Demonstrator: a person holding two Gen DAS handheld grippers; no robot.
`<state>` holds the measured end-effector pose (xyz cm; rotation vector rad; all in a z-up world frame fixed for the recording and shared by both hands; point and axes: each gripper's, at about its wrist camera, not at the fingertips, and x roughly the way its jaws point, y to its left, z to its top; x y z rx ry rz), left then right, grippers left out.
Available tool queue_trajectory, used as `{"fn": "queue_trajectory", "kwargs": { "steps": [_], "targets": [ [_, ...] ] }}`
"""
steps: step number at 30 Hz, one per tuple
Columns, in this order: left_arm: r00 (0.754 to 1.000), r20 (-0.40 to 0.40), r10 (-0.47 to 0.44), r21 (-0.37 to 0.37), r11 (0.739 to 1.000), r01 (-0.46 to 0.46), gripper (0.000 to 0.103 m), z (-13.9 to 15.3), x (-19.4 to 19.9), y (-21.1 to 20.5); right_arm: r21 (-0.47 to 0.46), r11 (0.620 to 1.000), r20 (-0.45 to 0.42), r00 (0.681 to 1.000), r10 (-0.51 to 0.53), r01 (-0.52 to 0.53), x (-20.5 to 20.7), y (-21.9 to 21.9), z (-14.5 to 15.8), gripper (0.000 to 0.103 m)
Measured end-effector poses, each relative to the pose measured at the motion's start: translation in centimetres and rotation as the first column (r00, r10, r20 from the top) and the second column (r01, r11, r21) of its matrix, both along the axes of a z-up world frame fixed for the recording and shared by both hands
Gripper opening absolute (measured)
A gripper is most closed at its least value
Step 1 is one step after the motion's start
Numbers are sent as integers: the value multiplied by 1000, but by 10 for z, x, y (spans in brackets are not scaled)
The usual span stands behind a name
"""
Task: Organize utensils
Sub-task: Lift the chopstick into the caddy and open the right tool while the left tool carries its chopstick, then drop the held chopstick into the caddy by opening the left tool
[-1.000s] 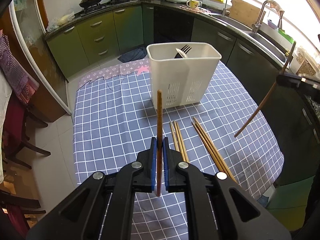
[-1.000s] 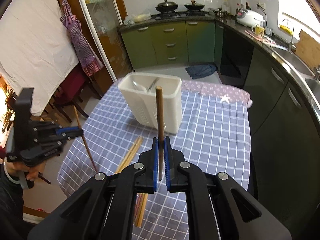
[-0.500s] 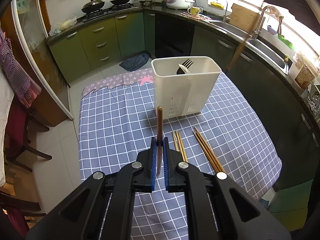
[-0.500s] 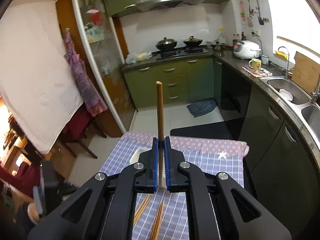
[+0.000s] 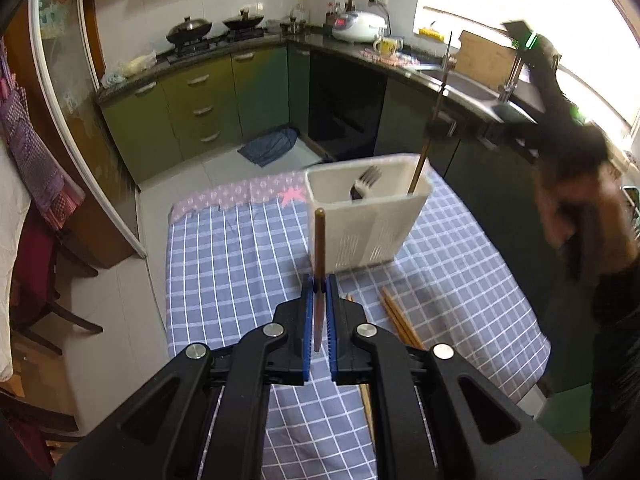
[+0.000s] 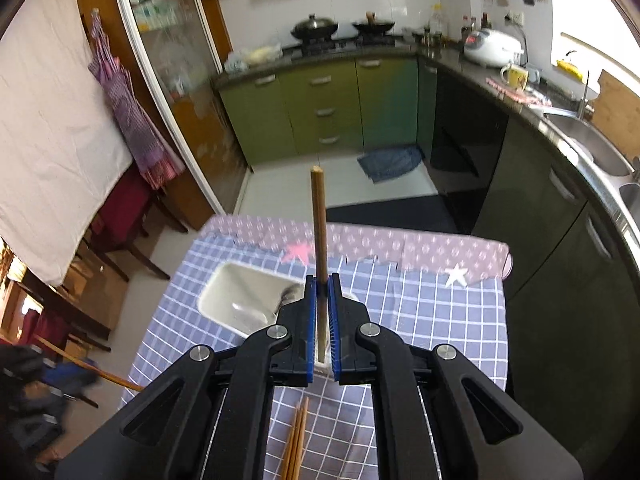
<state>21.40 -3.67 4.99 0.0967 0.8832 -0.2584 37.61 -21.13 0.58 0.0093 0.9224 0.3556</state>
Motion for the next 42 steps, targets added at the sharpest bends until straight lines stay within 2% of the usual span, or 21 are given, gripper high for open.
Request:
{"fn": "queue_trajectory", "kwargs": {
  "steps": [4,8,11,17,22,26,28,33,34,36,39,42],
  "targets": [
    [998,61,-14,-2,1000,14,6,26,-1,-10,0,1000,-1,1000,12,-12,-5,-1,-9,11],
    [993,119,-24,-12,1000,26,6,51,1,-21,46,999,43,999,26,-28,-28,-11,3,13],
    [985,168,-25,-26,999,30,6,70,5,-27,72,996,59,997,46,-50,-51,-20,8,19],
    [970,241,-9,-55,998,23,6,92,30,-42,84,994,31,997,64,-66,-94,-42,-14,19],
    [969,245,22,-50,999,-10,6,83,59,-56,85,995,-19,999,52,-50,-117,-68,-40,19],
    [981,187,41,-33,999,-35,6,58,81,-64,76,997,-49,998,39,-35,-127,-82,-54,19],
    [987,154,48,-17,999,-46,6,44,90,-67,64,997,-81,996,39,-34,-128,-84,-65,25],
    [995,80,53,0,999,-53,7,16,101,-64,30,997,-171,983,69,-64,-124,-71,-97,25],
    [996,67,54,5,999,-54,9,11,102,-64,22,997,-197,977,81,-78,-123,-66,-105,25],
    [997,50,54,12,998,-54,26,4,101,-62,10,995,-236,967,97,-98,-121,-55,-117,25],
    [998,33,52,16,999,-52,43,-4,99,-59,-15,992,-296,948,115,-125,-118,-37,-138,25],
    [998,22,52,7,999,-52,44,-8,96,-54,-26,988,-360,924,130,-149,-111,-22,-160,25]
  ]
}}
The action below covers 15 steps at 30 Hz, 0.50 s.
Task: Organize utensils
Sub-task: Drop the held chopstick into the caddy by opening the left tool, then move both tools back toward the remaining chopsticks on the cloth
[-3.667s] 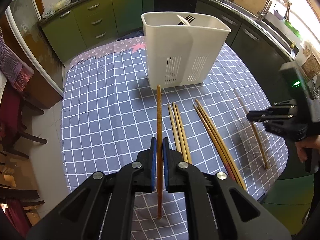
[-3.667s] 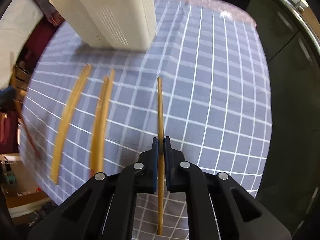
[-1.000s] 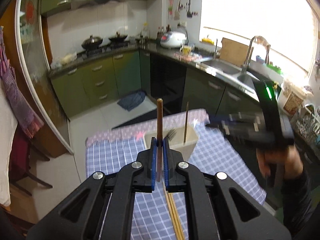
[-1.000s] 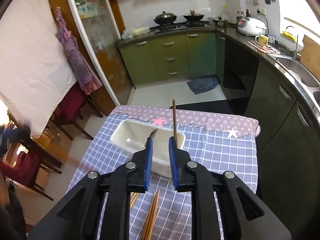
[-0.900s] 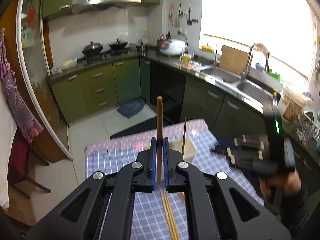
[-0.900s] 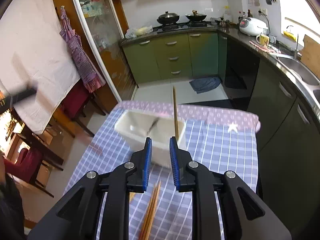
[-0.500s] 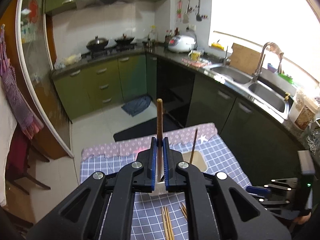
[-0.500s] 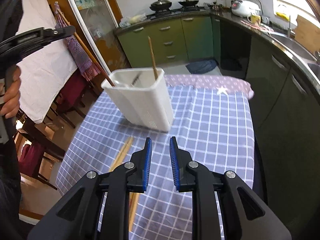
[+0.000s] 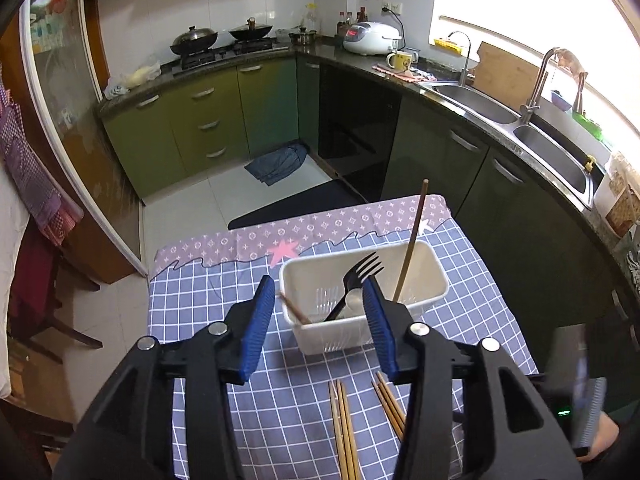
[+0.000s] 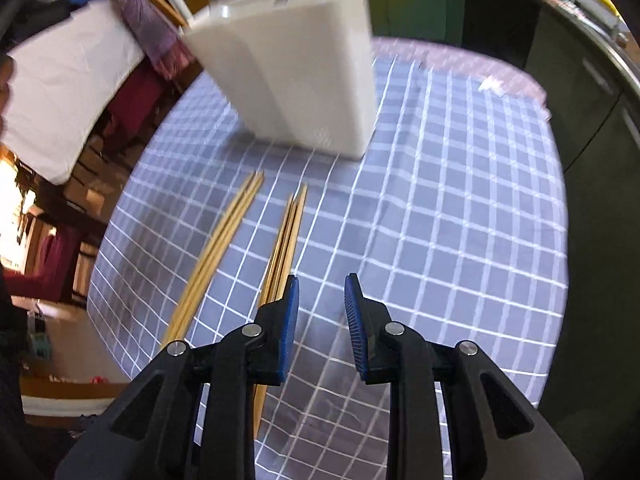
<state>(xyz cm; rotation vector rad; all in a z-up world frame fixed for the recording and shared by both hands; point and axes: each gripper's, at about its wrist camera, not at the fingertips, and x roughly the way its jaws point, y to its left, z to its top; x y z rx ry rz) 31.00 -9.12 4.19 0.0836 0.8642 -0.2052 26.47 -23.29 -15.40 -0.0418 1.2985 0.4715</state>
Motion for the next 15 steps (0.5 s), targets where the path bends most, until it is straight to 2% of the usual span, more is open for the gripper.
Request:
{"fn": "queue_trajectory", "kwargs": {
  "steps": [6,15],
  "targets": [
    [1000,-3,-27,-42,999,27,47,3,-24,11,-51,998,-72,997,34,-38,10,32,-33,24],
    [996,-78,-43,-71,997,37,49,-24,-63,36,-118,992,-72,997,36,-45,18,50,-48,23]
  ]
}}
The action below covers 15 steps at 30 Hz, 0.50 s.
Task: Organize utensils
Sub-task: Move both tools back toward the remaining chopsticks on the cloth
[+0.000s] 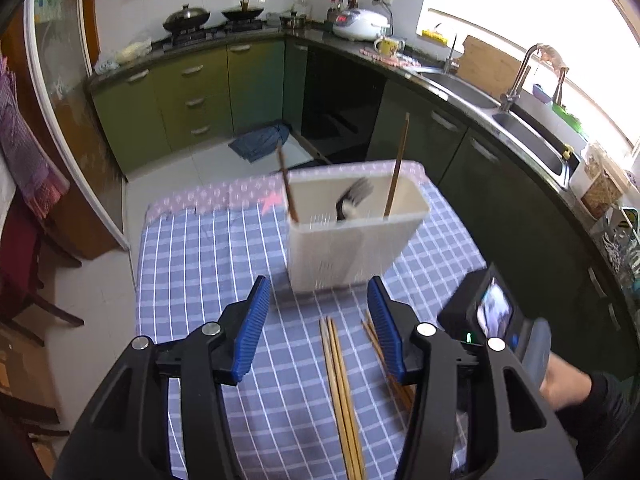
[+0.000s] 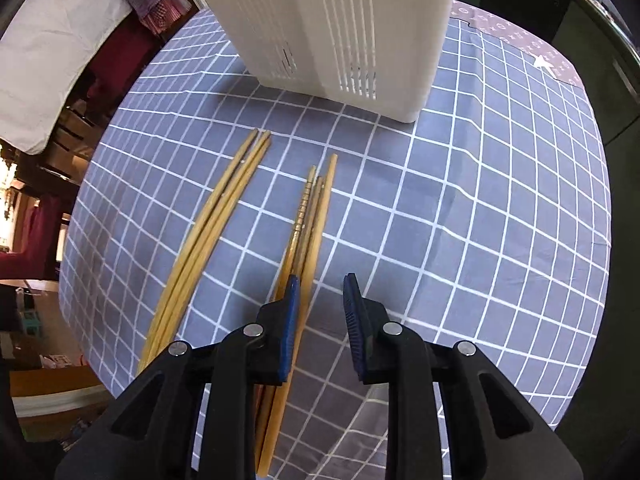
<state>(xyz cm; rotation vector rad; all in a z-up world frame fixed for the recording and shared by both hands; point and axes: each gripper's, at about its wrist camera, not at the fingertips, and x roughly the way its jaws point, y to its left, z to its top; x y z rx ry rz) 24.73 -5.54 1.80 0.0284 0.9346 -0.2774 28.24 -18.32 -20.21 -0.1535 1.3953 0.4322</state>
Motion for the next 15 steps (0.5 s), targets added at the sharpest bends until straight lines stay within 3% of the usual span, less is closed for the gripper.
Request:
{"fn": "queue_trajectory", "kwargs": {
  "steps": [15],
  "targets": [
    [981,-193,-2,-5,1000,1,49,-74,-20,10,-76,997,21,1000,19,-17,6,23,-9,20]
  ]
}}
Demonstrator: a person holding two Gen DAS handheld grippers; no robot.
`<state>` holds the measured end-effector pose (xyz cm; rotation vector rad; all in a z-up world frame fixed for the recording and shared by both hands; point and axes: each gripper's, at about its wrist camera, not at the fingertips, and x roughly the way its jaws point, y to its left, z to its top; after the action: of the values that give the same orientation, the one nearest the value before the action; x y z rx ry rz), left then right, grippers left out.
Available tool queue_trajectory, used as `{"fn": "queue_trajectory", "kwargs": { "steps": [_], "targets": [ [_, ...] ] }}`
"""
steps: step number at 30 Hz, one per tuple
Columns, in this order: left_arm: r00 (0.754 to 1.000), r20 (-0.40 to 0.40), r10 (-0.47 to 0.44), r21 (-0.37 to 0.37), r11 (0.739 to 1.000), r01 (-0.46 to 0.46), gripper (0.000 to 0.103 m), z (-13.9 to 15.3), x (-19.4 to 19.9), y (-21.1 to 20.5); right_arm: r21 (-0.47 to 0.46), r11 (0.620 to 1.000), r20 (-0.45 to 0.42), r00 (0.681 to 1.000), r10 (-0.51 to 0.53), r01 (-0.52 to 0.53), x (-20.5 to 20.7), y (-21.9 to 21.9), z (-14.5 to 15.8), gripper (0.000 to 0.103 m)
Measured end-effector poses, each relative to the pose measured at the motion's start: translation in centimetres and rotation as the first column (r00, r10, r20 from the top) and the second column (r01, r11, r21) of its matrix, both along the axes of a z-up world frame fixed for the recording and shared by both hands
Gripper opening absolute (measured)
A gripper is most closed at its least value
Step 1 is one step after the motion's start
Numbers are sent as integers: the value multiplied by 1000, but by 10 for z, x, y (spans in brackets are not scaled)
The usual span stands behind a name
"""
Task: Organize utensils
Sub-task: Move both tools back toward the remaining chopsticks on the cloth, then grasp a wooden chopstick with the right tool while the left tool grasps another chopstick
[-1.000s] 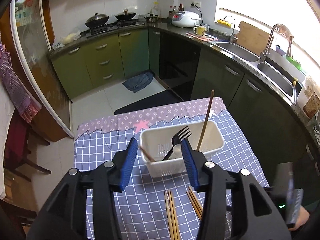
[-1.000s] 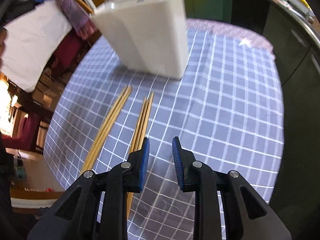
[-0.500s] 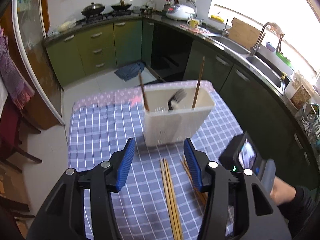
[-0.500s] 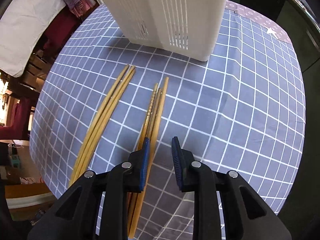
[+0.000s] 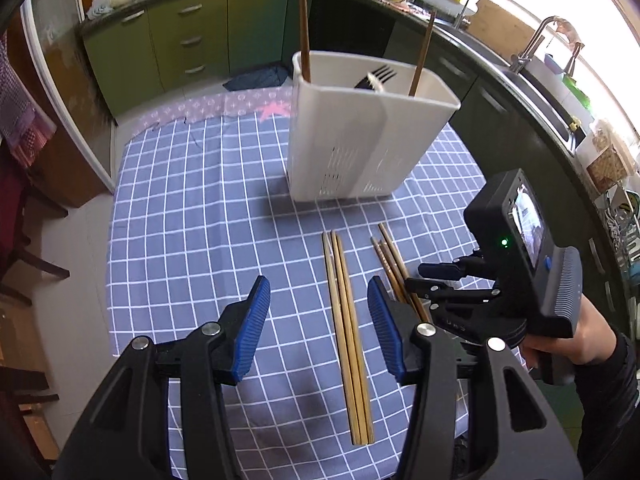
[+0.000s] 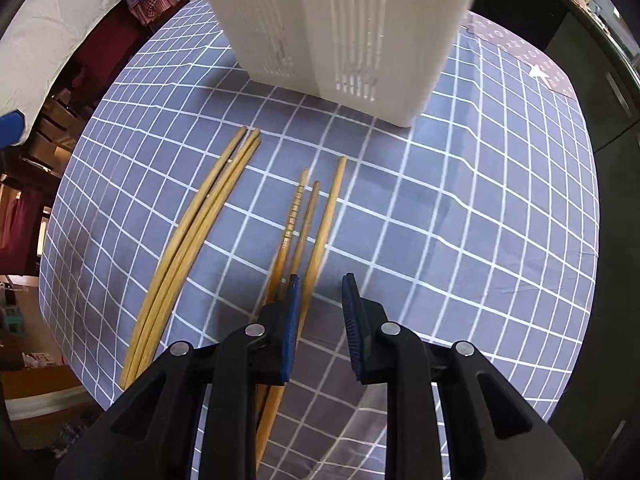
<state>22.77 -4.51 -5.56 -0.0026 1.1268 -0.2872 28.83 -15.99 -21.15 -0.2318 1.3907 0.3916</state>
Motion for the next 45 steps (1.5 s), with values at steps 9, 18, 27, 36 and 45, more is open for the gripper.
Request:
{"fn": "queue_trajectory", "kwargs": {
  "steps": [9,18,27,36,45],
  "targets": [
    [999,-39,-24,31,999,25,49,-14,-2,-9,-3,1000,35,999,-19,19,5,3,-2,7],
    [994,-102,-25,37,999,29,49,-35,1,-17,190,980,228,968,-108,65,-19,-40,78,7],
    [986,-169,-9,35,999,15,49,-57,14,-28,276,960,425,890,-167,48,-86,-98,144,7],
    [976,-217,8,91,996,12,48,-86,33,-43,275,960,459,872,-171,44,-115,-109,150,7],
    [976,-213,43,163,987,-8,44,-103,47,-46,284,958,453,875,-173,42,-120,-113,152,7]
  ]
}}
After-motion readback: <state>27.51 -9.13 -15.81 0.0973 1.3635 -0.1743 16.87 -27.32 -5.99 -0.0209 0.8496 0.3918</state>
